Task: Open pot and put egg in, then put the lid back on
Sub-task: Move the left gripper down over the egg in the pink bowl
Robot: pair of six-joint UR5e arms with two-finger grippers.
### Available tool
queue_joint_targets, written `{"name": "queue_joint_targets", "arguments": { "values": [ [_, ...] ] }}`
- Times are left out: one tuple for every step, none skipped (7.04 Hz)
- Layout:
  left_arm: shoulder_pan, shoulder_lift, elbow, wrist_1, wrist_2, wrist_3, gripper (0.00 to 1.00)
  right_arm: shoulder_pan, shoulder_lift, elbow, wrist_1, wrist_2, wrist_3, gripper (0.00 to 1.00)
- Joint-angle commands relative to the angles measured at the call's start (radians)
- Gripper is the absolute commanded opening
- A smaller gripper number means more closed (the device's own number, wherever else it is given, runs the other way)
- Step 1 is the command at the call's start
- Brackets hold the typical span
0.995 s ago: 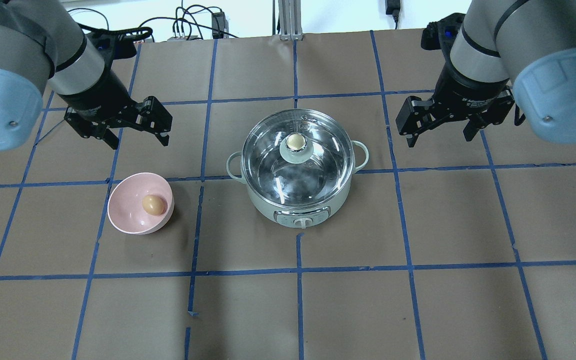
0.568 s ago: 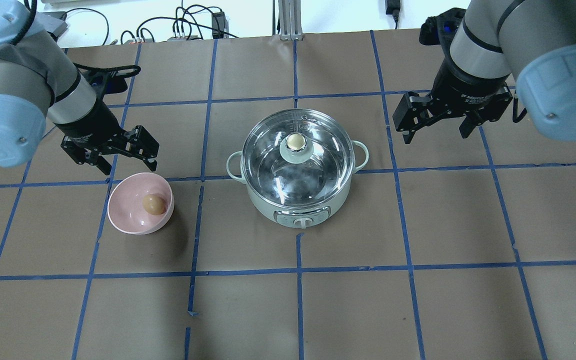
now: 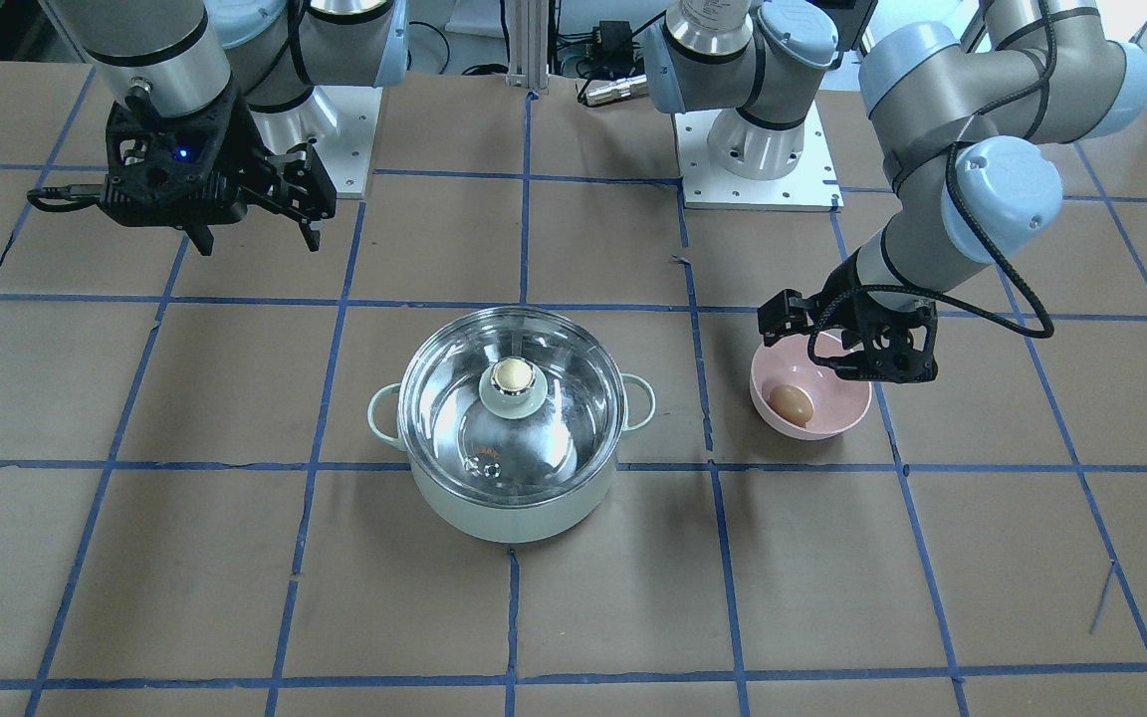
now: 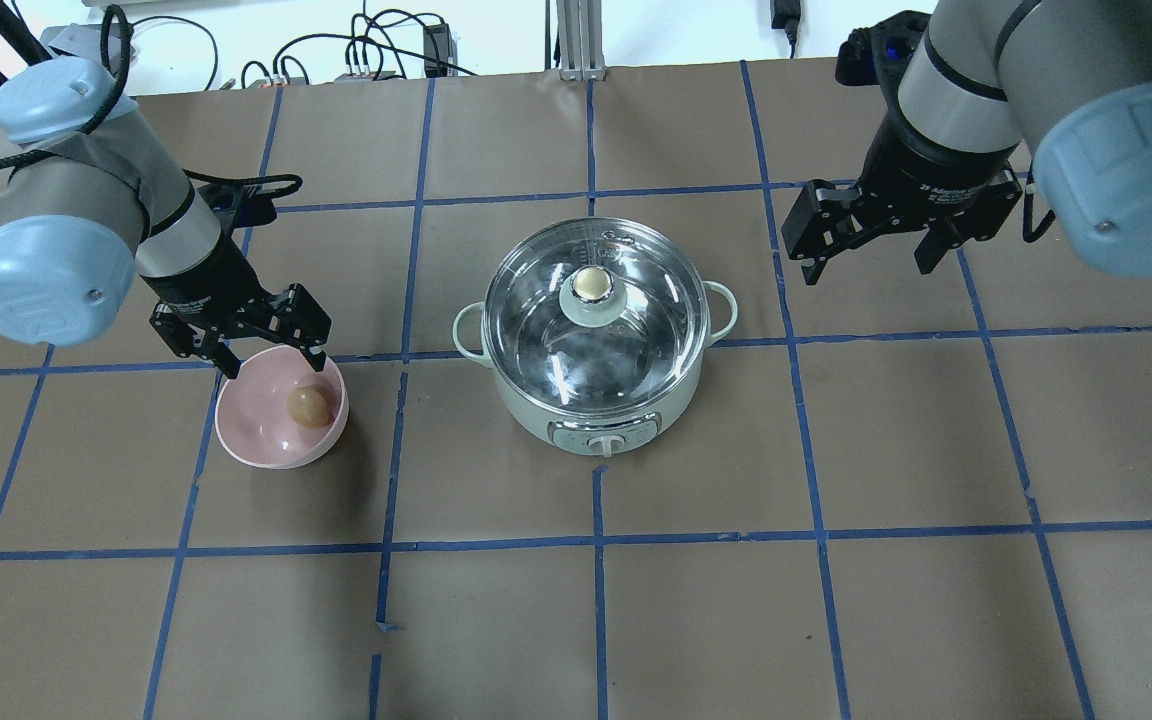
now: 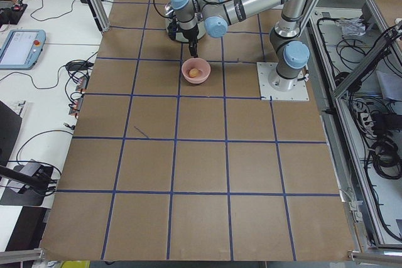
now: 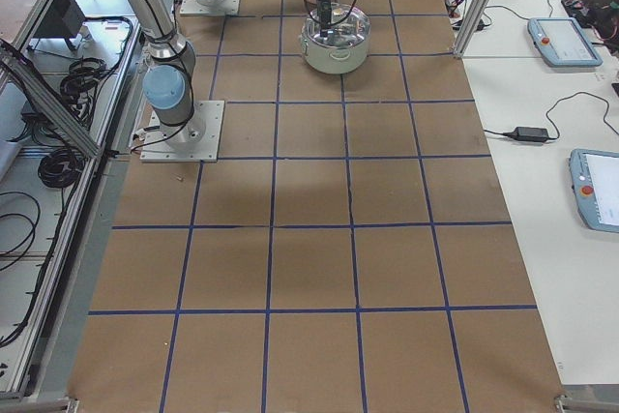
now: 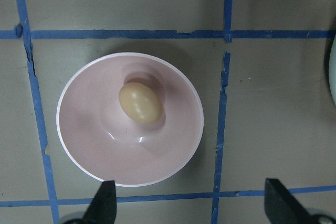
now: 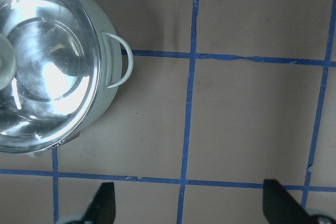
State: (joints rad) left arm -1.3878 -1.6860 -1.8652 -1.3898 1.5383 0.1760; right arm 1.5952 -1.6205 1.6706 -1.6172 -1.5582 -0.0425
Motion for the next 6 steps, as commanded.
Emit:
{"name": "queue_joint_targets", "arguments": {
  "values": [
    [0.007,-0.020,-0.046,0.053,0.003,0.000,1.00,-0.001,0.001,0.009,0.000,-0.002,0.003,1.00],
    [0.030,-0.027,-0.060,0.067,0.003,0.000,1.00,-0.001,0.001,0.009,0.000,0.000,0.001,1.00],
    [0.038,-0.040,-0.063,0.069,0.005,0.005,1.00,-0.001,0.001,0.011,0.000,-0.002,0.000,1.00],
    [0.036,-0.047,-0.066,0.069,0.005,0.005,1.00,-0.003,0.002,0.012,0.000,-0.002,0.000,1.00],
    [0.038,-0.053,-0.069,0.078,0.005,0.005,1.00,-0.001,0.002,0.012,0.000,-0.003,0.000,1.00],
    [0.038,-0.064,-0.087,0.103,0.005,0.005,1.00,-0.001,0.001,0.012,0.000,-0.005,0.000,1.00]
  ]
}}
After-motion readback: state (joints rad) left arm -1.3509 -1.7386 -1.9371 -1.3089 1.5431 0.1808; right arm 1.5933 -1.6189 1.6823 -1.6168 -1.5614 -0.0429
